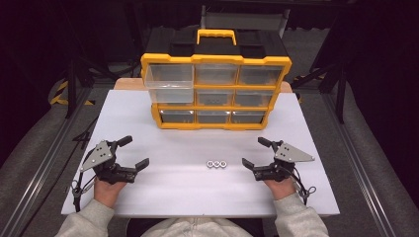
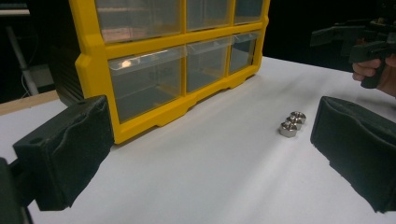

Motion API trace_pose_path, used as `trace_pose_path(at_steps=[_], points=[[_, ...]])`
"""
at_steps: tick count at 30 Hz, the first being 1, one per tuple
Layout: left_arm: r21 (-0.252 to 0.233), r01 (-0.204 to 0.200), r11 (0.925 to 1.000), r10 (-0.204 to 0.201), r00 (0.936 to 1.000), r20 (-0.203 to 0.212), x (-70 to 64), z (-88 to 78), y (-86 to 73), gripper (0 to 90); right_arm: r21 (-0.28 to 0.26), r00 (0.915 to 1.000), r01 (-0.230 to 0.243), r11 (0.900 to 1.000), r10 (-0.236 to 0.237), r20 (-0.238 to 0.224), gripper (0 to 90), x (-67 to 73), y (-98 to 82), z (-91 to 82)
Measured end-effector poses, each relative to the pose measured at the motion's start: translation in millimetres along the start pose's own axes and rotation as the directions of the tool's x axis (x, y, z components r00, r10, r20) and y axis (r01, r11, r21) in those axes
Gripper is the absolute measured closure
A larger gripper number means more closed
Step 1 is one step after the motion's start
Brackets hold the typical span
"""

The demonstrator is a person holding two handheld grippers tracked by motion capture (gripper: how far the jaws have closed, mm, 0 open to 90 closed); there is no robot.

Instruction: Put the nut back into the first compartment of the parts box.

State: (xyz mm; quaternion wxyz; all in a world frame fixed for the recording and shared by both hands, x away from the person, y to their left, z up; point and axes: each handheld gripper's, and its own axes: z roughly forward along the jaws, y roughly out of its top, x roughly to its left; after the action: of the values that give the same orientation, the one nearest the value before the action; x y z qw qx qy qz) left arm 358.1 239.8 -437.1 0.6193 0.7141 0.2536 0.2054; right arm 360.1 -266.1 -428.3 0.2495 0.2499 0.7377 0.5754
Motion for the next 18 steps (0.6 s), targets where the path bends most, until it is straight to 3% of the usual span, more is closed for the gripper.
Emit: trace_pose_path(at_steps=[2,6,8,16,18], points=[[-0.005,-0.001,1.0,0.001,1.0,-0.001,0.8,-0.4,-0.2,0.0,-0.007,1.0,-0.001,1.0,0.001,0.002,5.5,-0.5,-0.5,-0.7],[-0.035,0.038,0.9987,-0.037,0.9992,0.012,2.2,-1.2,-2.7,0.0,-0.01,1.0,0.007,1.0,-0.007,0.001,4.8,-0.1,-1.1,-1.5],[-0.031,0.012,0.9994,-0.011,0.9999,0.006,2.5,-1.2,-3.2,0.0,-0.009,0.9999,0.011,1.0,-0.011,-0.002,4.7,-0.1,-1.1,-0.8],[-0.033,-0.01,0.9994,0.01,0.9999,-0.003,0.0,1.5,-2.3,0.0,-0.001,0.9997,0.021,1.0,-0.021,0.013,2.3,-0.5,-0.7,-0.6],[-0.018,0.002,0.9998,-0.002,1.0,-0.003,-1.4,2.4,-1.0,0.3,-0.003,0.9997,0.021,1.0,-0.021,0.013,2.3,-1.1,-0.9,-0.4]])
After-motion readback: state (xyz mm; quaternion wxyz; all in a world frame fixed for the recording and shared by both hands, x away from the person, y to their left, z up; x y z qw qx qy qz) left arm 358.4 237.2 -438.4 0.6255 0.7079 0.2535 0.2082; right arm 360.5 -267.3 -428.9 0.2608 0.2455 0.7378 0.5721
